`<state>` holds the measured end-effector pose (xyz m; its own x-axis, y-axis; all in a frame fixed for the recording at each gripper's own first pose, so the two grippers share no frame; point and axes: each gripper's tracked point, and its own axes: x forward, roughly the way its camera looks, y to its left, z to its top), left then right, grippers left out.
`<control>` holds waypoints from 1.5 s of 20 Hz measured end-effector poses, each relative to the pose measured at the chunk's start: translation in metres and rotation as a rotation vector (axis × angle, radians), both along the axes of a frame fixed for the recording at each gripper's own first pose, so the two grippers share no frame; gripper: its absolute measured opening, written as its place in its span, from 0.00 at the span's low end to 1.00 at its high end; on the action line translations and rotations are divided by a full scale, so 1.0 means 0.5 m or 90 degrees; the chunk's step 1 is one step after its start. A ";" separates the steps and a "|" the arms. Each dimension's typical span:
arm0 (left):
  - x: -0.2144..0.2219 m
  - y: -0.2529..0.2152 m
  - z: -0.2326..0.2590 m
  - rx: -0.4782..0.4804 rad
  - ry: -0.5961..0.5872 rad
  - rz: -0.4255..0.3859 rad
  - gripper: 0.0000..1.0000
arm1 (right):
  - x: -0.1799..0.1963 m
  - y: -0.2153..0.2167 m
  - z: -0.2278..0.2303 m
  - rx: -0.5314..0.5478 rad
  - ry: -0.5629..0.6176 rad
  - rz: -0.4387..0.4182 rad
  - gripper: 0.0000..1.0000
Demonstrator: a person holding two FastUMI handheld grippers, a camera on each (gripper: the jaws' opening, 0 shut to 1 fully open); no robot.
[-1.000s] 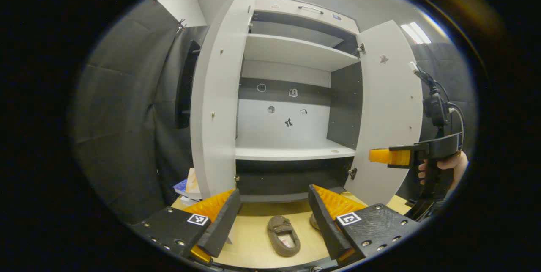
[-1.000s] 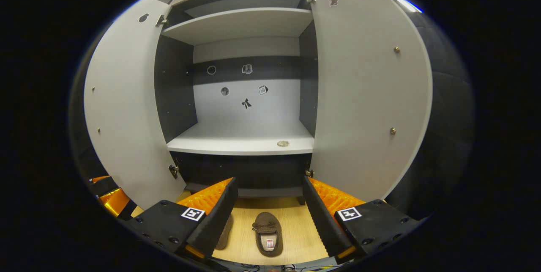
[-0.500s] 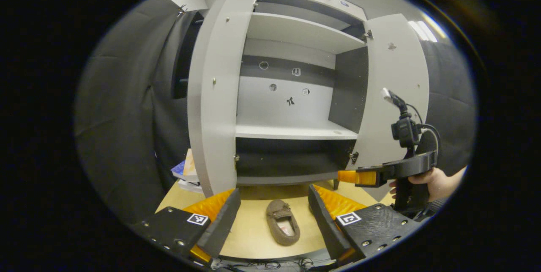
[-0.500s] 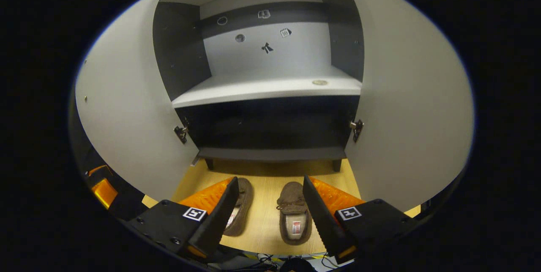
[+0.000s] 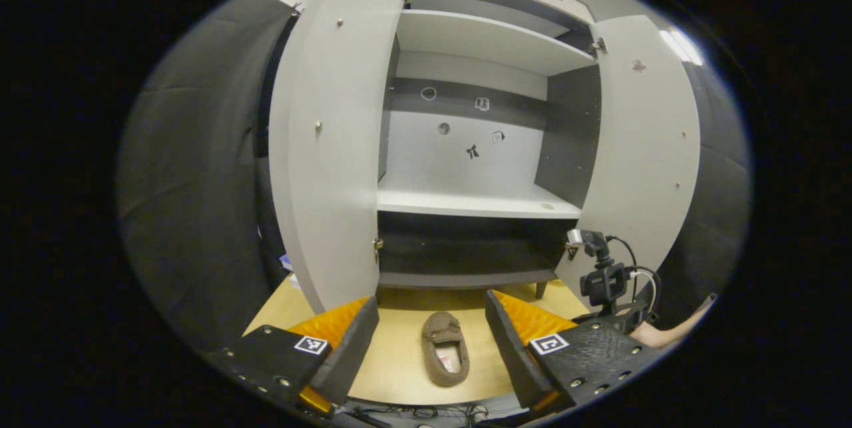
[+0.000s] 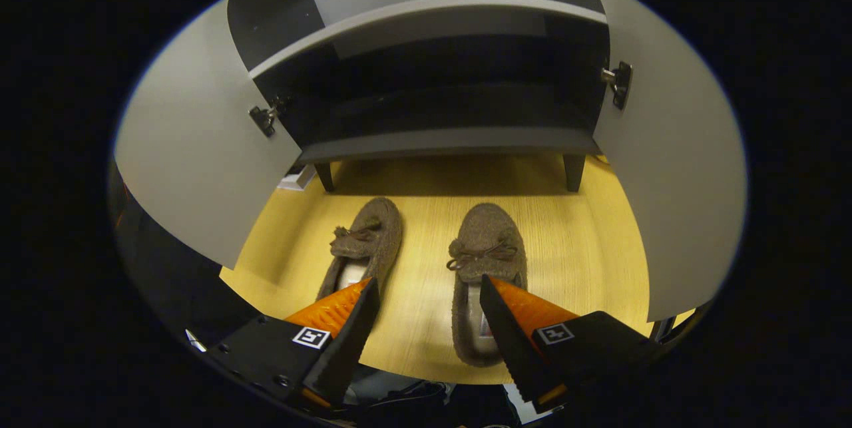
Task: Grab one shoe with the right hand and put it into the shoe cabinet, grab the other shoe with the left hand and put it into the shoe cabinet; then close the right door with the right hand and the left door with the left hand.
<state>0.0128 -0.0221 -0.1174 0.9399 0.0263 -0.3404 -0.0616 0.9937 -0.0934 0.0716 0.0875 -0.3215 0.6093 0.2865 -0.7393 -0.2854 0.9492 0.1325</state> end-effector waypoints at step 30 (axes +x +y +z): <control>0.044 -0.083 0.037 0.059 -0.017 0.001 0.98 | 0.105 -0.060 -0.015 -0.065 -0.037 0.015 0.02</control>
<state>0.0349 -0.0636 -0.0991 0.9486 0.0579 -0.3111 -0.0621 0.9981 -0.0034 0.1241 0.0573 -0.3289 0.6455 0.2258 -0.7296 -0.3119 0.9499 0.0180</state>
